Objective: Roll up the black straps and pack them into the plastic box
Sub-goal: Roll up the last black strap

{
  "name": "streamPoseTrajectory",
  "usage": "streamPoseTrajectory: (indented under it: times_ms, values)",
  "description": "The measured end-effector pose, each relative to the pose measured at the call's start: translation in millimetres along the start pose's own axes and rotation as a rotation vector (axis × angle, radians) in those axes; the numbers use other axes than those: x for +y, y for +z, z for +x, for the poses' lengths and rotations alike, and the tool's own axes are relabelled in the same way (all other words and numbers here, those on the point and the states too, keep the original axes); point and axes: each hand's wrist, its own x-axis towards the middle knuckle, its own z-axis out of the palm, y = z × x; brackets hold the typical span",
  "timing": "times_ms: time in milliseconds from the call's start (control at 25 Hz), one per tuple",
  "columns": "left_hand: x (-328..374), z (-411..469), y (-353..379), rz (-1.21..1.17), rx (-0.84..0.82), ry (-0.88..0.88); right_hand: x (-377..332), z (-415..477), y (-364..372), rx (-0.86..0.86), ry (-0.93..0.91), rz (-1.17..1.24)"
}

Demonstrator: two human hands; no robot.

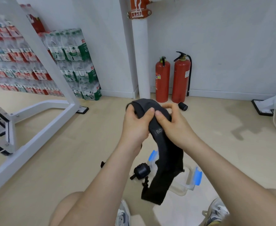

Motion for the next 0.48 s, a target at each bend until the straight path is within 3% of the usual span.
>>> streamPoseTrajectory:
  times_ms: [120,200,320,480]
  values:
    - [5,1,-1,0.138,0.134,0.118,-10,-13,-12,-0.342,0.036,-0.291]
    - [10,0,0,0.176,0.139,0.123,-12,-25,-9,-0.451,0.044,-0.372]
    - [12,-5,7,0.21,0.118,0.047,-3,-33,18,-0.258,0.031,-0.195]
    - [19,-6,9,0.103,0.082,0.001,8,-27,33,-0.04,-0.056,-0.239]
